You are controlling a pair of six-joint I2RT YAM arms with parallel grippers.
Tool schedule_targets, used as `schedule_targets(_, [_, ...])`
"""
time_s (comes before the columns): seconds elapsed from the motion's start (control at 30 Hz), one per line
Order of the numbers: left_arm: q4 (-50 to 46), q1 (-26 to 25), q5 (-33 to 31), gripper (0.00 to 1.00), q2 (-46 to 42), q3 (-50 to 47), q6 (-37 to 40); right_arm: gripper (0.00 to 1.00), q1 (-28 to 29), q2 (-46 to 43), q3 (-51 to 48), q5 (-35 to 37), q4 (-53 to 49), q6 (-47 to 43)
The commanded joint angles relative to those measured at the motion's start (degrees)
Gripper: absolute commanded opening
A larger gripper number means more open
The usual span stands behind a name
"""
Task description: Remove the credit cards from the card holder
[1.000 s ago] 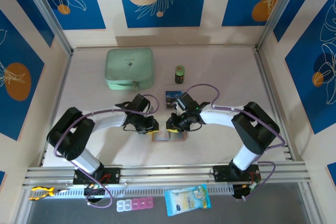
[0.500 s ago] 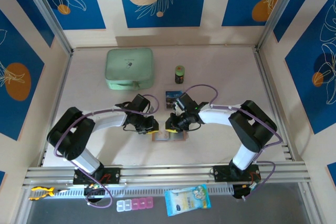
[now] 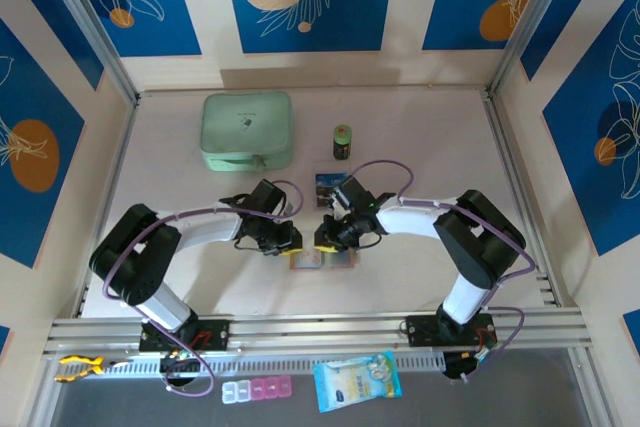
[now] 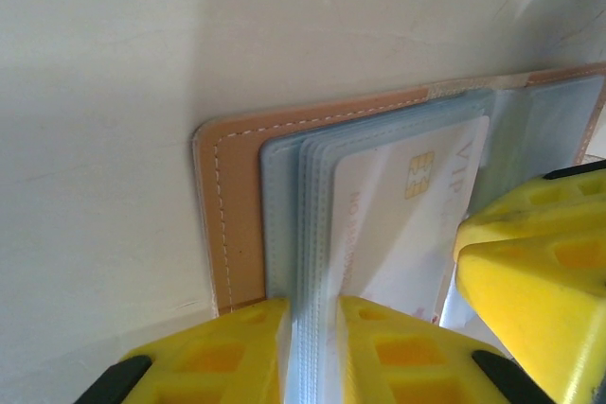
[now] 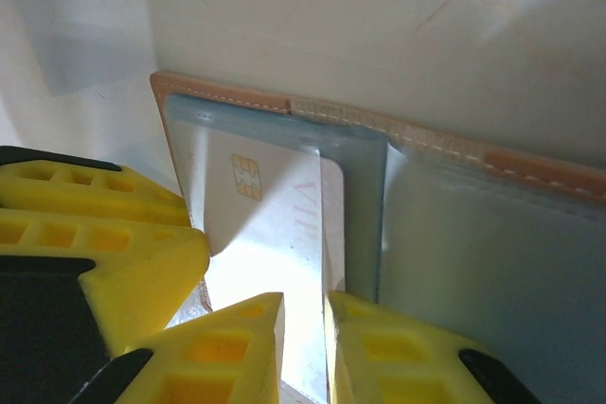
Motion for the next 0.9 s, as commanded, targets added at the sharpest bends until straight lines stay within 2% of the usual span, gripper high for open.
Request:
schedule_targets(0.0, [-2.59,0.28,-1.63,0.21,1.43,-0.25,0.96,0.20,0.45,-0.10,1.15,2.36,-4.77,-0.94])
schedule_targets(0.3, [-2.67,0.32,-1.44,0.21,1.34,0.13,0.98,0.20,0.32,-1.52,1.54,3.88,-6.39,-1.88])
schedule_targets(0.63, [-5.46,0.31,-2.01,0.23,-1.90,2.65,1.39,0.20,0.06,-3.72,0.61,2.00,-4.44,-1.22])
schedule_targets(0.87, [-4.88,0.31,-1.64,0.17,-0.92,1.83,1.35,0.20,-0.05,-3.63,-0.73,1.21,-3.38,-0.76])
